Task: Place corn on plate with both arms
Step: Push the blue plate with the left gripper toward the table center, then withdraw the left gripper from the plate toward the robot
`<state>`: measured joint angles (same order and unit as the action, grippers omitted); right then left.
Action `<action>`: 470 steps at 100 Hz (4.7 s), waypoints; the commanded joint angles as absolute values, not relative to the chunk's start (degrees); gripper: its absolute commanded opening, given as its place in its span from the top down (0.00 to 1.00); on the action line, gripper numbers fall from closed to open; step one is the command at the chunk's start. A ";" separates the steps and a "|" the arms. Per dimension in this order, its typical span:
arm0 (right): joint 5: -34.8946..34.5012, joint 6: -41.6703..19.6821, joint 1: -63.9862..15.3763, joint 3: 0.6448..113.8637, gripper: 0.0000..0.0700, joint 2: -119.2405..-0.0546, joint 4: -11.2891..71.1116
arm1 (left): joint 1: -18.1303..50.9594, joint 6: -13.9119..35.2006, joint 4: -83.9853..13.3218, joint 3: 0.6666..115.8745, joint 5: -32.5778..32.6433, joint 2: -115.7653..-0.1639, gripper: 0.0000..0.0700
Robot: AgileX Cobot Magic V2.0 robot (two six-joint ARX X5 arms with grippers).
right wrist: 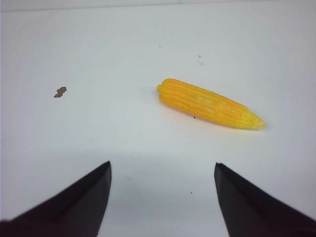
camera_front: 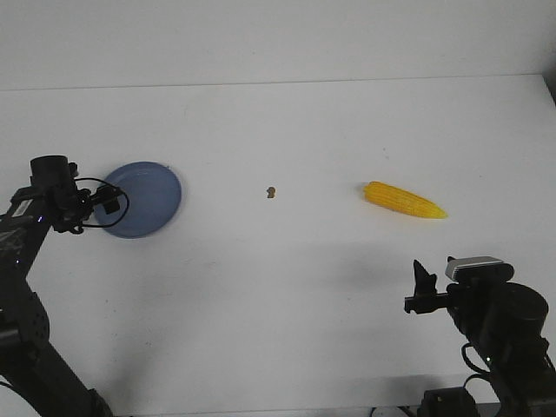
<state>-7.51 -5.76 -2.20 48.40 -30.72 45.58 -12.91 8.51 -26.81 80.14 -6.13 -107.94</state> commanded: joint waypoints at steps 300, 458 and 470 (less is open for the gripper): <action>-7.51 -5.13 -2.24 49.41 0.38 -30.76 45.04 | 20.12 8.84 -23.09 62.11 -31.14 -97.34 0.99; -7.53 -5.13 -2.24 49.41 0.38 -30.76 45.04 | 10.98 -3.86 -19.99 60.69 -13.17 -73.65 0.00; -7.51 -5.13 -2.24 49.41 0.38 -30.76 45.04 | 10.85 -6.48 -24.21 60.69 -4.51 -69.78 0.00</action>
